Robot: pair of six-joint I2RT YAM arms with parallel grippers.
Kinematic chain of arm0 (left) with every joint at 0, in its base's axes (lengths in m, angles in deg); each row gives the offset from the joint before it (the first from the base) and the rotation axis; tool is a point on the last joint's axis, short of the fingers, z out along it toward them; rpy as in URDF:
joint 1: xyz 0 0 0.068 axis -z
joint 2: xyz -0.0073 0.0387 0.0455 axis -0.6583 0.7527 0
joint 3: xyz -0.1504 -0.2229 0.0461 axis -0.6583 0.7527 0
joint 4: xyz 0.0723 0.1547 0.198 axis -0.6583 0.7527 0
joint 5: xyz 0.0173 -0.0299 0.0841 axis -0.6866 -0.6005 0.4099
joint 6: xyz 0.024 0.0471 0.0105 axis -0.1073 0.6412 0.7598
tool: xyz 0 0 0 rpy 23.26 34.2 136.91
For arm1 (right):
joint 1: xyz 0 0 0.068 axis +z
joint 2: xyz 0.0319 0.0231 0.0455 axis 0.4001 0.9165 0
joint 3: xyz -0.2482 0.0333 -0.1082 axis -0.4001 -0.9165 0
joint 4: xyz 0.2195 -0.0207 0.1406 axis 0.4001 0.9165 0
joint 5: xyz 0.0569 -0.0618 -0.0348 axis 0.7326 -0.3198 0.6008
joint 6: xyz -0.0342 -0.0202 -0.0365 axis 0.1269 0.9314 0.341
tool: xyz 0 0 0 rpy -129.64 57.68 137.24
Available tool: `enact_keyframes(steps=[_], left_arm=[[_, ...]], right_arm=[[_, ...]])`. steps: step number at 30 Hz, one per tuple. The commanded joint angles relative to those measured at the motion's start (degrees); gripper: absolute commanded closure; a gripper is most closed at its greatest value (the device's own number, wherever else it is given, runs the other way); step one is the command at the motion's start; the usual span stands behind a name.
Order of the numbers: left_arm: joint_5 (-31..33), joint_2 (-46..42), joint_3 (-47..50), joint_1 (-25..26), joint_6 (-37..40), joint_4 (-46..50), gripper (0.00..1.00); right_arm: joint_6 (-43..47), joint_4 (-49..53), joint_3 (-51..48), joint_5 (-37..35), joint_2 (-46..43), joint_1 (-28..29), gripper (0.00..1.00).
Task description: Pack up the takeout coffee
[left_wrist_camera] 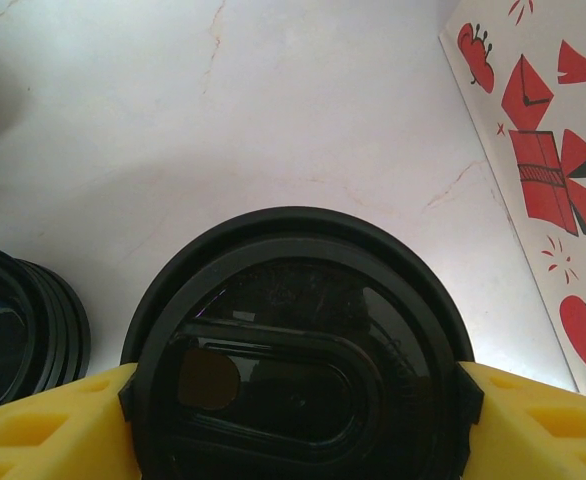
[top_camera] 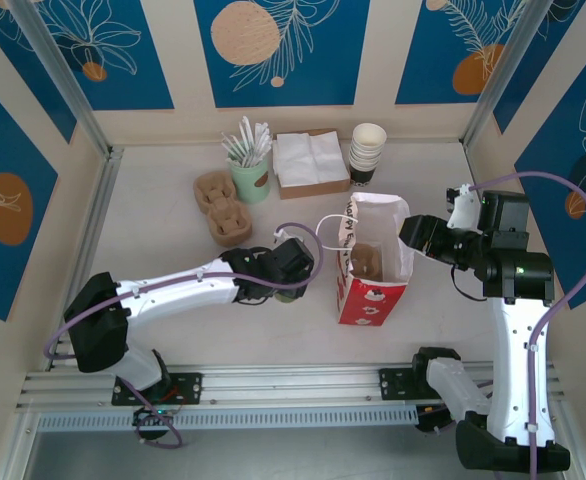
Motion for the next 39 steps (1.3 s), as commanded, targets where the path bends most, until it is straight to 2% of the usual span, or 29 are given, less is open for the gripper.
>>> enact_keyframes(steps=[1,10,15,17,24,31,34,37,39], left_arm=[[-3.4,2.4,3.5,-0.5,-0.6,4.9,0.33],[-3.7,0.3,3.5,-1.2,1.5,4.2,0.37],[-3.9,-1.6,3.5,-1.7,3.1,2.9,0.37],[-3.7,-2.6,3.7,-2.1,3.6,2.6,0.37],[-4.5,-6.3,4.0,-3.0,4.6,2.3,0.35],[-6.5,-8.5,2.9,-3.1,4.8,3.5,0.35],[-6.2,-9.0,1.8,-3.1,4.6,4.9,0.34],[-5.7,-8.7,0.5,-3.1,4.9,5.7,0.34],[-5.7,-8.3,-0.9,-3.1,5.0,6.5,0.33]], right_arm=[[0.8,1.4,0.8,1.7,-0.1,-0.2,0.45],[4.9,-2.7,4.4,2.3,2.8,-0.8,0.44],[11.6,-8.6,2.9,6.4,6.4,-1.5,0.43],[17.6,-10.8,2.4,9.9,8.0,-1.7,0.42],[36.3,-14.1,3.7,14.6,14.7,-1.7,0.40],[51.2,-8.8,9.9,15.6,24.7,-1.8,0.37],[53.3,-8.0,12.0,18.4,29.4,-1.3,0.34],[65.9,-1.0,13.7,24.0,33.2,-0.3,0.34],[70.4,-0.3,12.9,24.5,33.8,0.4,0.32]])
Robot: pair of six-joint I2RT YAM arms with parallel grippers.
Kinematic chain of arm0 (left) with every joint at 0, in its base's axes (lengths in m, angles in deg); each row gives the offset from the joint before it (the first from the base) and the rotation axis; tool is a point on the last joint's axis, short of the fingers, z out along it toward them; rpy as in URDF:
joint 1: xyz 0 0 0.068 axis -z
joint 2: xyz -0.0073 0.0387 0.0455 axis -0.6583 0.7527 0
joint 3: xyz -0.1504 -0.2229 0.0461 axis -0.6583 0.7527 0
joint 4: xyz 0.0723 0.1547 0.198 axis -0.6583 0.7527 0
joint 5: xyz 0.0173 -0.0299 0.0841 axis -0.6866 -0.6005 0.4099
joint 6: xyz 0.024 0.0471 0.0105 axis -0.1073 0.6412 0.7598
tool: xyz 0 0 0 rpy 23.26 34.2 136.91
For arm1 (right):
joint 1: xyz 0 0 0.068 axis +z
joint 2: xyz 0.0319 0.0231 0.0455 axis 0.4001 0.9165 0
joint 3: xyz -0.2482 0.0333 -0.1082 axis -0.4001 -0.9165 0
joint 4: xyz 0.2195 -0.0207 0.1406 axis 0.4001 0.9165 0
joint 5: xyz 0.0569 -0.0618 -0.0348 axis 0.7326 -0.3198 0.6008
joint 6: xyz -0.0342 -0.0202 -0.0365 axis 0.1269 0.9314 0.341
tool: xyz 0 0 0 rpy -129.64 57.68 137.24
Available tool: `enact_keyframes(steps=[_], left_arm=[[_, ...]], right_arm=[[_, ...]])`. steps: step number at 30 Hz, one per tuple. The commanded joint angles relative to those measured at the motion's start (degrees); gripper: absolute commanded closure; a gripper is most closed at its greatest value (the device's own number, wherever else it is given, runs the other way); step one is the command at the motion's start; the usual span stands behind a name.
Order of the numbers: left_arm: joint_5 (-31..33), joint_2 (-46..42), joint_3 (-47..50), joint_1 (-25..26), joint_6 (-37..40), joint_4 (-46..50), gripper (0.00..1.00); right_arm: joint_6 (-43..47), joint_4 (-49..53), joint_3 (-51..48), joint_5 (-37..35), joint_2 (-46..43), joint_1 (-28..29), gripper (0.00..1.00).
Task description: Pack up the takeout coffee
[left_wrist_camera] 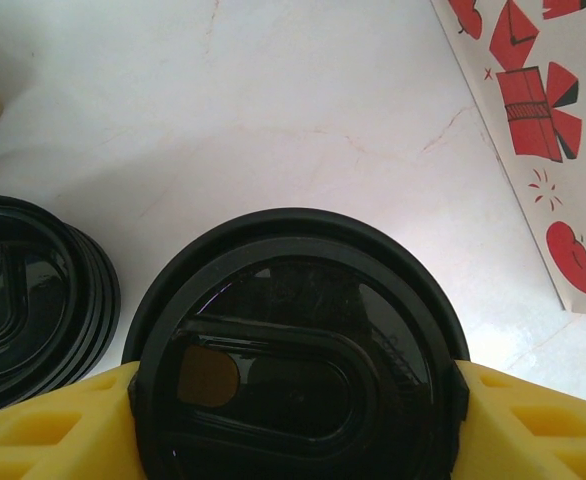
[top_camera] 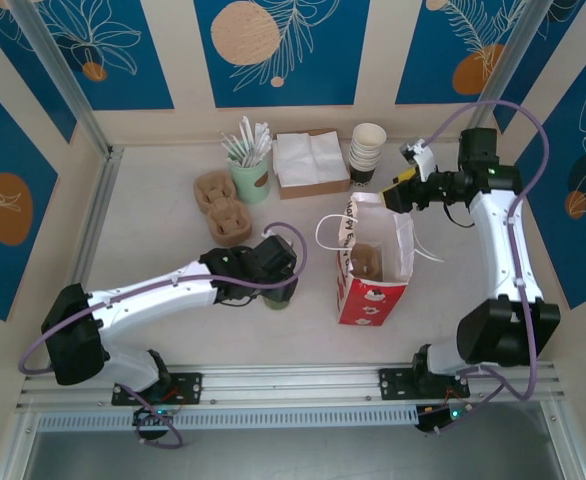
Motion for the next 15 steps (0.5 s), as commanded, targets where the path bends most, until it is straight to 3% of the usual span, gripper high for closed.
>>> enact_keyframes(steps=[1,15], left_arm=[[-0.3,-0.7,-3.8,-0.4,1.0,2.6,0.33],[-2.0,-0.8,-11.3,-0.5,1.1,6.9,0.32]], right_arm=[[13.0,5.0,0.2,5.5,0.7,1.2,0.32],[20.8,5.9,3.9,-0.1,8.0,2.6,0.29]])
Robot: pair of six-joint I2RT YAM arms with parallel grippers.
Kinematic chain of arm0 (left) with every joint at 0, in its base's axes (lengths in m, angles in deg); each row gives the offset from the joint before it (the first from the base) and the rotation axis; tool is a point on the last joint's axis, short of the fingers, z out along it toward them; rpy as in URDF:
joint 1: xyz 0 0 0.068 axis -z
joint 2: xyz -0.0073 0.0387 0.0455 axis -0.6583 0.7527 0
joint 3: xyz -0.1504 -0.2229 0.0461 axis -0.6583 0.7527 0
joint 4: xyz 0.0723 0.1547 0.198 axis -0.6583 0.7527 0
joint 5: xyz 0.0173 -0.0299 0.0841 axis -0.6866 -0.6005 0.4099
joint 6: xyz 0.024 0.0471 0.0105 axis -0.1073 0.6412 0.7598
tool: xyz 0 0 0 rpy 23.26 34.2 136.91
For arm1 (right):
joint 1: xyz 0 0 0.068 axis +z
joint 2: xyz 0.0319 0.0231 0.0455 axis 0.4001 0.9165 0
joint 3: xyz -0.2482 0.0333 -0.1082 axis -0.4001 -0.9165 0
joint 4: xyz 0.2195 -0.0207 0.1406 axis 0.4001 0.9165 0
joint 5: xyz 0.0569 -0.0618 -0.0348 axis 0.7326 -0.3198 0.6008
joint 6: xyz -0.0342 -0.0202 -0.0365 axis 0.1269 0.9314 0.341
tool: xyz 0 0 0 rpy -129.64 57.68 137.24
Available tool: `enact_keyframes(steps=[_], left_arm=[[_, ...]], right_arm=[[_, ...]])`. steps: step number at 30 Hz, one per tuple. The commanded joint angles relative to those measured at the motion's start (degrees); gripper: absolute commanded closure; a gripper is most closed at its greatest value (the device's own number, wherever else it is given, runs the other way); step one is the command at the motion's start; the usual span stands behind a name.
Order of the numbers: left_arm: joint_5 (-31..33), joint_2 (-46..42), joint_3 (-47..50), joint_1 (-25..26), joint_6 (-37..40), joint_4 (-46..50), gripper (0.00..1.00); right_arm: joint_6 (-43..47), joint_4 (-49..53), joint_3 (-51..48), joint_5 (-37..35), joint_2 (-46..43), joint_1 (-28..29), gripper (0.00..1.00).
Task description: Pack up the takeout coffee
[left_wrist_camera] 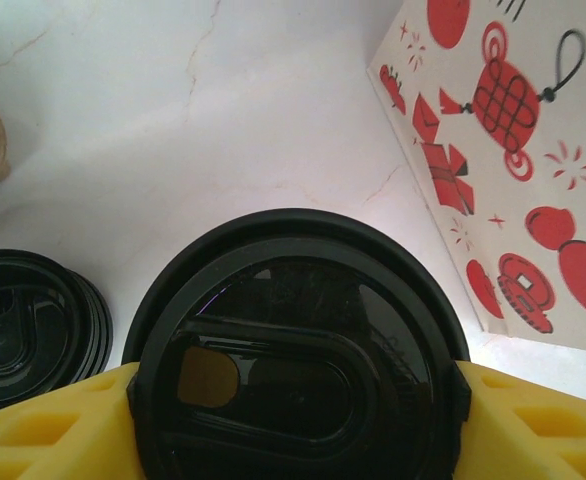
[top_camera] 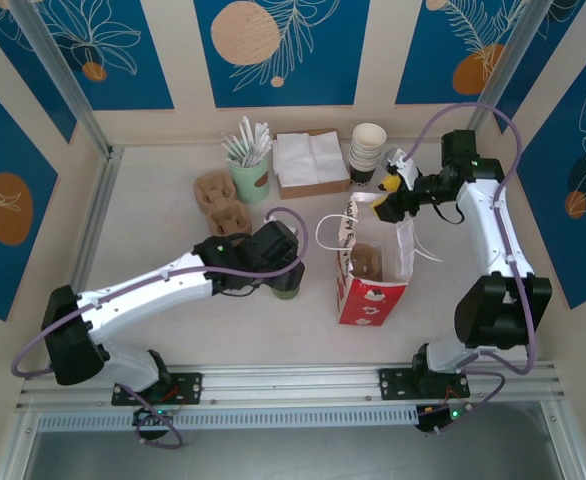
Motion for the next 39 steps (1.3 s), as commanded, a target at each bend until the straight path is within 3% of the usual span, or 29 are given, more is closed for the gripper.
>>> enact_keyframes(steps=[1,6,12,14,16,24,32,39], left_arm=[[-1.0,-0.9,-3.5,-0.5,1.0,3.0,0.32],[-1.3,-1.0,-7.2,-0.5,1.6,4.9,0.32],[-2.6,-1.3,-12.2,-0.6,3.0,7.7,0.32],[-2.7,-1.2,-14.5,-0.5,3.9,9.1,0.32],[-2.6,-1.2,-16.8,-0.5,4.9,10.6,0.32],[-1.8,-1.1,-25.5,-0.5,7.8,15.8,0.32],[-1.4,-0.3,-34.6,-0.5,10.0,20.6,0.30],[-3.7,1.3,-40.0,-0.5,10.6,21.8,0.30]], right_arm=[[4.3,3.6,3.2,-0.8,2.4,0.7,0.29],[4.2,3.4,3.8,-1.7,4.4,1.9,0.34],[-0.3,5.0,6.8,-1.7,6.4,3.6,0.54],[-4.2,3.9,7.3,-1.7,6.3,4.2,0.69],[-7.6,3.6,8.1,-0.9,6.3,4.5,1.00],[-19.4,-1.2,4.4,-5.5,1.4,8.1,1.00],[-35.0,-0.5,6.9,-15.6,0.4,10.9,1.00],[-47.1,-2.7,5.5,-16.8,-0.4,12.8,1.00]])
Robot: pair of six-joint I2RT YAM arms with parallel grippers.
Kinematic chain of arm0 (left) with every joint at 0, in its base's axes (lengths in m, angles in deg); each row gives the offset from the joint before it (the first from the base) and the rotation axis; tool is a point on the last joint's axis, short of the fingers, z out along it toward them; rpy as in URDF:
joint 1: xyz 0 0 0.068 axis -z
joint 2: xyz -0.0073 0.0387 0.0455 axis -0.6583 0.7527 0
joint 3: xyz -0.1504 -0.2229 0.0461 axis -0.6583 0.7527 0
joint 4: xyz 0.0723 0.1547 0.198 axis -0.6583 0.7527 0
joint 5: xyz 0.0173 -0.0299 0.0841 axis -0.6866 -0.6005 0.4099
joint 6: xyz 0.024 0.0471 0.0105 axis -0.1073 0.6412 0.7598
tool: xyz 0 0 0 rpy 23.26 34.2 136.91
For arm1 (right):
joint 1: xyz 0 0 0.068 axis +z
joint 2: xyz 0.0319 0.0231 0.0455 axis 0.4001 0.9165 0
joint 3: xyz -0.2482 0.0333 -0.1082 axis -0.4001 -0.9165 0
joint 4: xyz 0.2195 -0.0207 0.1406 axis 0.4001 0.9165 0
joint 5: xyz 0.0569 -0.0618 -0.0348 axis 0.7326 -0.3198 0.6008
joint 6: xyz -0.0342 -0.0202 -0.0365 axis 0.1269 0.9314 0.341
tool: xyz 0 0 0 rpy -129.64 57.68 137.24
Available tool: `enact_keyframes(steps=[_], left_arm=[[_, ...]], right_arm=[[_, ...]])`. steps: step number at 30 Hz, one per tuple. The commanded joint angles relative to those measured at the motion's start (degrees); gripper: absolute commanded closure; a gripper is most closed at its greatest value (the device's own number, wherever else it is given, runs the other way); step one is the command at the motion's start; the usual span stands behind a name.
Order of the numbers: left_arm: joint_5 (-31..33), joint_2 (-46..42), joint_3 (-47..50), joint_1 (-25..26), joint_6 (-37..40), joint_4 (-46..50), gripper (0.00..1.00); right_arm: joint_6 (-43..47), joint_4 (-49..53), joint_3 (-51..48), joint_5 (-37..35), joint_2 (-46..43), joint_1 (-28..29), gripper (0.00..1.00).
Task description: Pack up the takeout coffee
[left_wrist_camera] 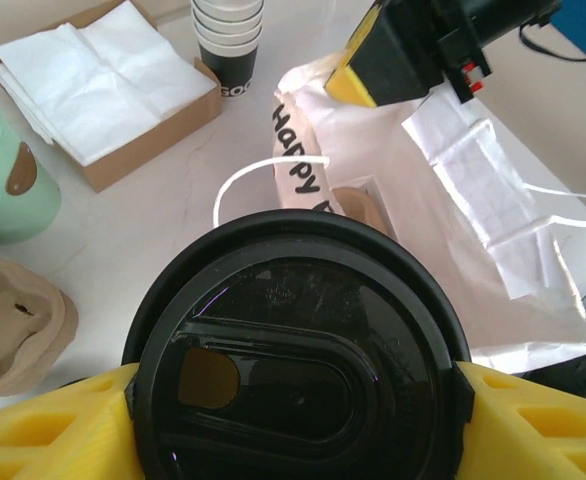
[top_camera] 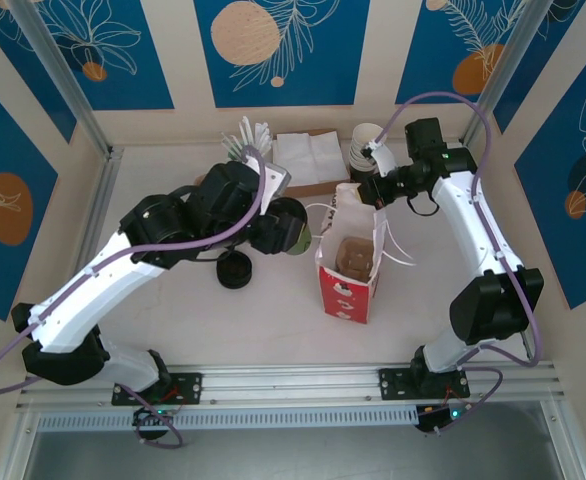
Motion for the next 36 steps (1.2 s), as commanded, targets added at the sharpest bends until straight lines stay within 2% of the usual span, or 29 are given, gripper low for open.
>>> enact_keyframes(steps=[1,5,11,20,28,36], left_arm=[[-1.9,1.5,-3.9,-0.5,1.3,2.5,0.30],[-3.1,3.1,-7.3,-0.5,1.7,3.5,0.30],[-5.3,5.9,-11.2,-0.4,2.0,3.4,0.30],[-7.0,11.0,-13.1,-0.5,1.8,1.7,0.31],[-7.1,14.0,-9.6,-0.4,1.2,-0.9,0.32],[-6.2,16.4,-4.6,-0.4,0.8,-5.2,0.34]], right_arm=[[-11.4,-1.1,0.1,-1.1,-1.6,0.7,1.00],[-20.4,-2.3,0.1,-3.9,-1.7,1.4,1.00],[-27.3,-5.9,-2.8,-3.3,-3.4,3.3,1.00],[-33.2,-9.2,-7.1,-6.2,-5.6,7.6,1.00],[-37.4,-13.6,-10.9,-8.3,-7.9,8.3,1.00],[-40.0,-16.4,-13.1,-8.7,-9.7,7.9,0.81]])
